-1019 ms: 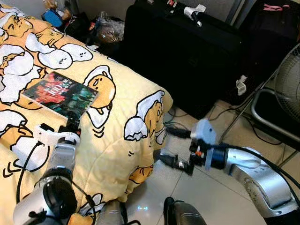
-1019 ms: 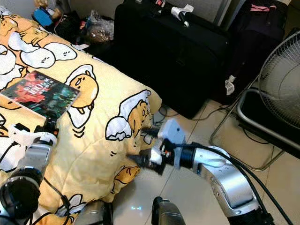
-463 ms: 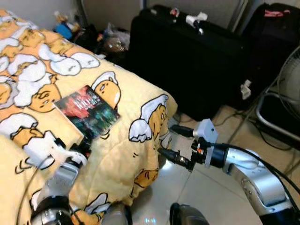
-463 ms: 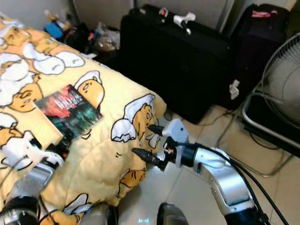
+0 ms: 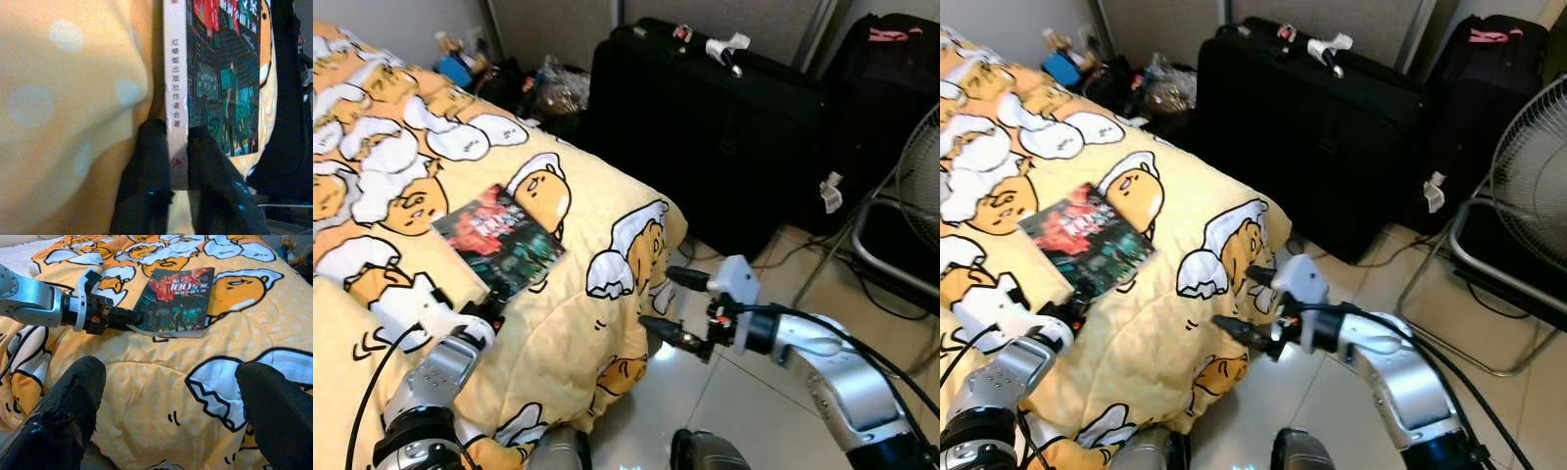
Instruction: Clean up the room
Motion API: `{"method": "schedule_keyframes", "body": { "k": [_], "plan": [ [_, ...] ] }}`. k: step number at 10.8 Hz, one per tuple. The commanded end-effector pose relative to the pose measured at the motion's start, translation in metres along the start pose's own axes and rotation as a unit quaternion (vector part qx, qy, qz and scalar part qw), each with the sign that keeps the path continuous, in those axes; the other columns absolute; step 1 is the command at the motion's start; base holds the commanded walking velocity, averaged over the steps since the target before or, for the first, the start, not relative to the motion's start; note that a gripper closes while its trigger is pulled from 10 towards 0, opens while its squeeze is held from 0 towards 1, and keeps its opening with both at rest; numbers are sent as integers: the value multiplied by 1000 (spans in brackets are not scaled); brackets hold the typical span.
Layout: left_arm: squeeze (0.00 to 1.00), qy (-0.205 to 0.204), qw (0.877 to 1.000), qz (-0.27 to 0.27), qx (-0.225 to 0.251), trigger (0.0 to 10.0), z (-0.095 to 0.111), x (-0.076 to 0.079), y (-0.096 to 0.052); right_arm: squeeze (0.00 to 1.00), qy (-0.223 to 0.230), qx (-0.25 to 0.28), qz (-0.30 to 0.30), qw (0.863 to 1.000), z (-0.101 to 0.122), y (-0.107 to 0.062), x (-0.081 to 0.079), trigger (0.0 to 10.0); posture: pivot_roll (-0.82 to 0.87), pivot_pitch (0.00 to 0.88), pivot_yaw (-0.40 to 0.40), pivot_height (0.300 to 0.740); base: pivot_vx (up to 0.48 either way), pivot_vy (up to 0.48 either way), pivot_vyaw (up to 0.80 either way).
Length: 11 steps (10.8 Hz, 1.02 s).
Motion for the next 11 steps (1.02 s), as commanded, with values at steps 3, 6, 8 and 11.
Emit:
{"method": "schedule_keyframes", "body": {
  "k": [3, 6, 8, 11],
  "plan": [
    [1000, -6, 1000, -9, 15, 10000, 10, 2, 5, 0, -11, 8, 2, 1000, 10, 2, 1, 10000, -96, 129, 59, 740, 0, 0, 0],
    [1000, -42, 997, -66, 13, 10000, 11, 17, 12, 0, -12, 8, 8, 1000, 12, 4, -1, 10000, -109, 132, 64, 740, 0, 0, 0],
    [1000, -67, 996, -56, 36, 10000, 18, 15, 16, 0, -11, 4, 11, 1000, 10, 4, -3, 10000, -112, 127, 62, 740, 0, 0, 0],
    [0, -77, 993, -79, 44, 0, 16, 22, 21, 0, -10, 4, 19, 1000, 9, 6, -4, 10000, -112, 124, 59, 740, 0, 0, 0]
  ]
}}
Point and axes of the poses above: a point about 5 cm out from each wrist's last joint towards the gripper, its own y axis pointing out of the wrist towards the gripper, its own z axis along the axis of the wrist's last joint, x = y × z, the point moved 3 cm from there along y, pointing out of the wrist towards the gripper, and after that the axes turned 12 degrees about -y, right-handed, at the moved point
